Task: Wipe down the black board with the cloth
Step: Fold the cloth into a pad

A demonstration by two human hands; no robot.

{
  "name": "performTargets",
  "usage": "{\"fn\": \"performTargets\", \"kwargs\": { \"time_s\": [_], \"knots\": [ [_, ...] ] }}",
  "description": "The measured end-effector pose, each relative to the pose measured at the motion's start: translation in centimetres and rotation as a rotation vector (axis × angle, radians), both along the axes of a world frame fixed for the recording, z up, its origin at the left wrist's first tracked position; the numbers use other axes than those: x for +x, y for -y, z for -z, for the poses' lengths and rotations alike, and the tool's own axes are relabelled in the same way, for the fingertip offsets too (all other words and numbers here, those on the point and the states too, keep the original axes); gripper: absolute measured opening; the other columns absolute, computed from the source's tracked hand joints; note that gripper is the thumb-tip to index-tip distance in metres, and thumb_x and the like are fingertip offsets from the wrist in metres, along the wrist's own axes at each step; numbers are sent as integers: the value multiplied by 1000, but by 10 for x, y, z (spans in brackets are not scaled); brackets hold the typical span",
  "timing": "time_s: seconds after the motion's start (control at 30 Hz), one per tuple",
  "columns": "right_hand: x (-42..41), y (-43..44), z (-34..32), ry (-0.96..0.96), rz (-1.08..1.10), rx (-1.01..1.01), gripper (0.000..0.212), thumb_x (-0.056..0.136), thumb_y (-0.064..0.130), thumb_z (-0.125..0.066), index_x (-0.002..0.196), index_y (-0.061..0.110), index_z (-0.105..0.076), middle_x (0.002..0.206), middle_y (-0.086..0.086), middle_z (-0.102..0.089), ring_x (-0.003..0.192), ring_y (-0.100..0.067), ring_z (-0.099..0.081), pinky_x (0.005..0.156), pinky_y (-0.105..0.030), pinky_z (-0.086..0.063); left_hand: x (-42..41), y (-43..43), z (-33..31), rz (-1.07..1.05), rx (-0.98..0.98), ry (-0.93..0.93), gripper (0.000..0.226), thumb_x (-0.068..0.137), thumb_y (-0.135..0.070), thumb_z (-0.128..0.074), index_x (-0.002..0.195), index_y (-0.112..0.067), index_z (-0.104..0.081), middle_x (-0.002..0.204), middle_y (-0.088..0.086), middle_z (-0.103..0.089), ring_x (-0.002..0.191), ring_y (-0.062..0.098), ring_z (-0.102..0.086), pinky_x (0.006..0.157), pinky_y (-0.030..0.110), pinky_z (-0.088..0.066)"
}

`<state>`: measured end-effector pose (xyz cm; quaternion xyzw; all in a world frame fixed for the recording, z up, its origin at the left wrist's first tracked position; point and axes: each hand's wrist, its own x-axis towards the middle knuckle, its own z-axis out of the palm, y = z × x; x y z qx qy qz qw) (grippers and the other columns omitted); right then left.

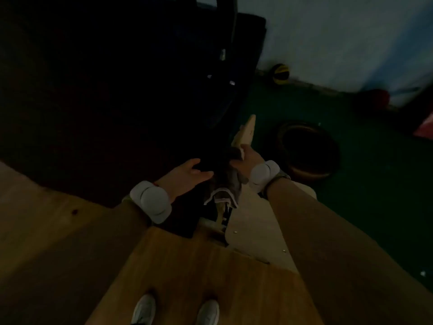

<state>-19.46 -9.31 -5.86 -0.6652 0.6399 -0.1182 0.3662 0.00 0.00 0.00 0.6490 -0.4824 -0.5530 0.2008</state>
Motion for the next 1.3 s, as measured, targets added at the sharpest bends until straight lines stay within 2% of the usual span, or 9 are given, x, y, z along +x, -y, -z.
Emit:
{"fn": "performTargets", "kwargs": {
  "time_s": [0.2, 0.3, 0.37, 0.43, 0.6, 0.9, 1.0, 1.1, 1.3],
  "knots": [
    [-2, 4, 13, -17, -9, 44, 82, 94, 26, -58, 151, 6, -4, 147, -18, -39, 123, -38, -48, 73, -20, -34, -5, 3, 11, -39, 28, -65, 66, 90, -30, -60, 146, -21, -26, 141, 3, -46, 128, 21, -45, 96, 27, -37],
    [-1, 8, 11, -55, -20, 76, 72, 93, 26, -59, 146, -2, -20, 137, -21, -46, 119, -40, -50, 75, -28, -37, -9, 2, 14, -39, 20, -70, 66, 90, -33, -60, 146, -25, -27, 141, 1, -46, 125, 19, -46, 88, 24, -36],
    [-1, 8, 9, -56, -12, 57, 32, 91, 25, -62, 111, 1, -54, 94, -14, -55, 88, -34, -57, 69, -34, -38, -10, 1, 16, -49, 6, -72, 66, 89, -35, -60, 146, -26, -27, 141, 1, -46, 124, 18, -47, 87, 23, -36],
    [-1, 4, 1, -7, -8, 39, 20, 89, 22, -64, 78, 7, -57, 73, -6, -49, 68, -23, -49, 63, -31, -36, -10, 2, 16, -43, -3, -66, 66, 90, -35, -60, 146, -26, -27, 141, 0, -46, 122, 16, -47, 84, 21, -36],
    [6, -13, -35, 94, 21, 15, 21, 83, 10, -64, 103, 8, -62, 87, -4, -57, 87, -25, -53, 66, -27, -44, -9, 3, 6, -51, -104, -65, 60, 90, -29, -61, 143, -21, -35, 131, 2, -55, 110, 11, -52, 83, 20, -41],
    [24, -47, -129, 428, -134, -34, 34, 69, -14, -54, 67, 21, -55, 66, 0, -51, 67, -14, -52, 62, -26, -42, 6, -2, -43, -59, -674, 77, 54, 81, -20, -71, 131, -13, -51, 115, -3, -56, 97, 7, -57, 85, 11, -42],
    [32, -56, -155, 424, -242, -11, 29, 63, -11, -56, 65, 18, -59, 61, 1, -51, 56, -5, -52, 53, -19, -41, 16, -13, -66, 102, -607, 56, 51, 78, -35, -69, 124, -20, -55, 111, -19, -56, 100, -12, -52, 85, 3, -36],
    [44, -66, -168, 394, -302, 15, 23, 56, -2, -57, 66, 18, -61, 62, -1, -52, 58, -8, -52, 52, -17, -40, 31, -24, -82, 189, -515, 24, 32, 71, -47, -64, 79, -16, -63, 72, -15, -58, 66, -6, -54, 67, 13, -40],
    [88, -97, -174, 292, -338, 29, 26, 61, -2, -59, 67, 24, -59, 60, 7, -52, 56, 1, -52, 55, -15, -36, 79, -52, -101, 258, -399, -62, 23, 83, -23, -67, 96, -4, -67, 84, 4, -67, 74, 9, -62, 69, 19, -50]
  ]
}}
